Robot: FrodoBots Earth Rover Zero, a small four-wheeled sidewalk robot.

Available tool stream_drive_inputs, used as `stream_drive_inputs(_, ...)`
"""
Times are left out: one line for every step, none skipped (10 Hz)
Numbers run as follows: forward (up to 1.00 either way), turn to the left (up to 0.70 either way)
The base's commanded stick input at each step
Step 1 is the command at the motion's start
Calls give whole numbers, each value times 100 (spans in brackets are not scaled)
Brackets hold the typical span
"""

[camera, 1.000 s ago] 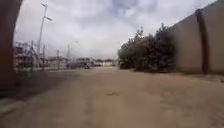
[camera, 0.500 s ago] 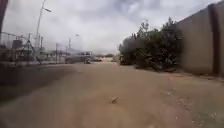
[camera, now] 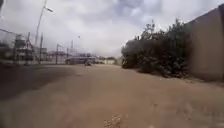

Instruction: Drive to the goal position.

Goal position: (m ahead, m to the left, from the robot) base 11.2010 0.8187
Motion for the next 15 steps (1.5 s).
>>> stream_drive_inputs(100, 0)
stream_drive_inputs(100, 0)
stream_drive_inputs(100, 0)
stream_drive_inputs(100, 0)
stream_drive_inputs(100, 0)
stream_drive_inputs(100, 0)
stream_drive_inputs(100, 0)
stream_drive_inputs(100, 0)
stream_drive_inputs(100, 0)
stream_drive_inputs(100, 0)
stream_drive_inputs(100, 0)
stream_drive_inputs(100, 0)
stream_drive_inputs(100, 0)
stream_drive_inputs(100, 0)
stream_drive_inputs(100, 0)
